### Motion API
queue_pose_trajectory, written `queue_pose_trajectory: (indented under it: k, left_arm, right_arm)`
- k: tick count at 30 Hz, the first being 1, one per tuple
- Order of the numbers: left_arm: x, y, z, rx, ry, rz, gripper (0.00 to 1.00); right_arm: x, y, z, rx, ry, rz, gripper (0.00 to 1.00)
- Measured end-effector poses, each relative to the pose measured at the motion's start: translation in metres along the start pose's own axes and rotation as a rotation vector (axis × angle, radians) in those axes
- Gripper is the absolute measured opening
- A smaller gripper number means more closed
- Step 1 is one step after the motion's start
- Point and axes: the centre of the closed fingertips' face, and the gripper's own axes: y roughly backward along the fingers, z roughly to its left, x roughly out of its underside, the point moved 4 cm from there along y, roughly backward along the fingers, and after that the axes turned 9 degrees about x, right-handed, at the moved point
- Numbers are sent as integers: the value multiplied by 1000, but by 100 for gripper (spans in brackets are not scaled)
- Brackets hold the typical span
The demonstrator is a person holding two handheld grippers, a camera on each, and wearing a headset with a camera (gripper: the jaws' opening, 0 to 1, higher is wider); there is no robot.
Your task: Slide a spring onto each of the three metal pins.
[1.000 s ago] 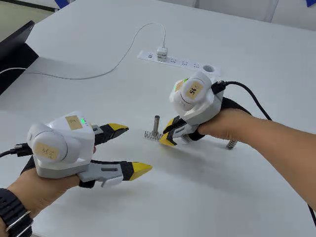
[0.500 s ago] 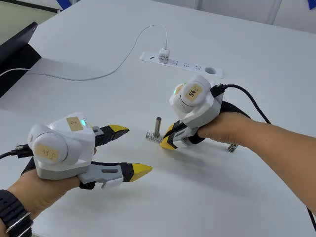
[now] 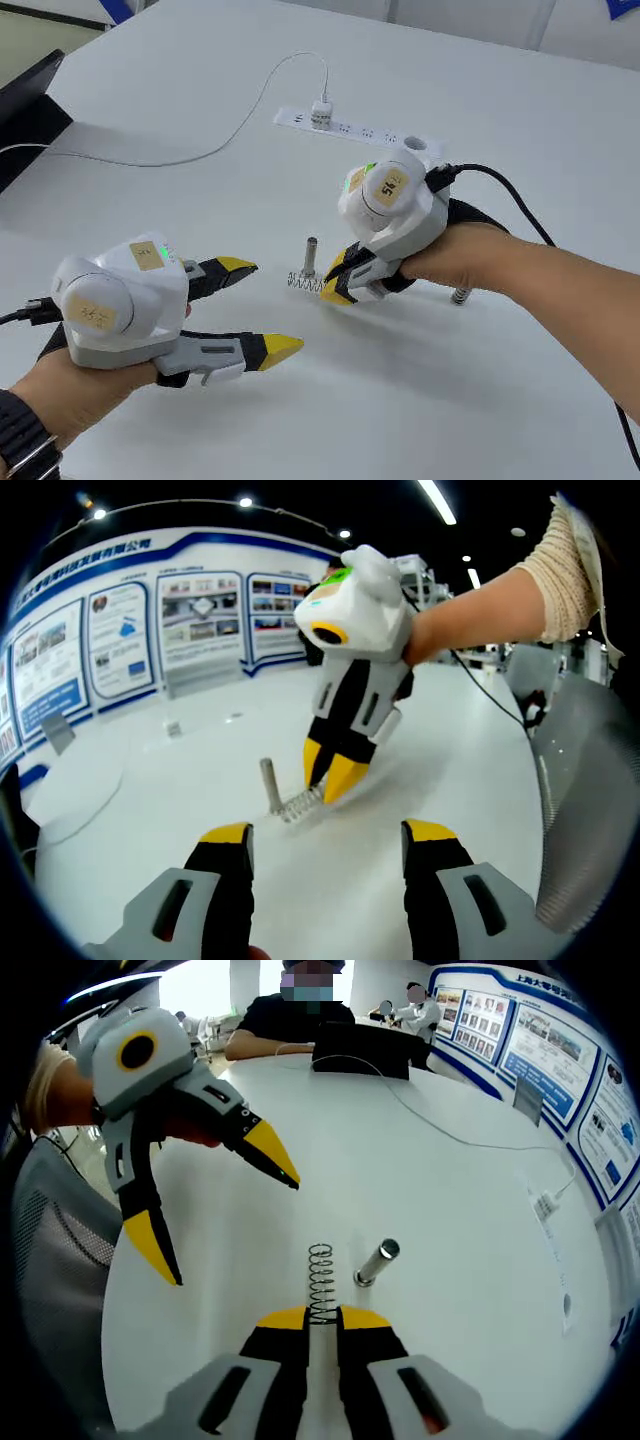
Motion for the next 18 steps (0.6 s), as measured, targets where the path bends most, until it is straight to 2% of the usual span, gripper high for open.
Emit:
queue_pose_trajectory:
  k: [11,18]
  left_arm:
    - [-1,-10,-16,50,-12,3,57]
    - [-5,-15,-21,74,-29,1,55]
  right_arm:
    - [11,28,16,-16,57,10,11]
    - [13,41,28,-30,90,6,11]
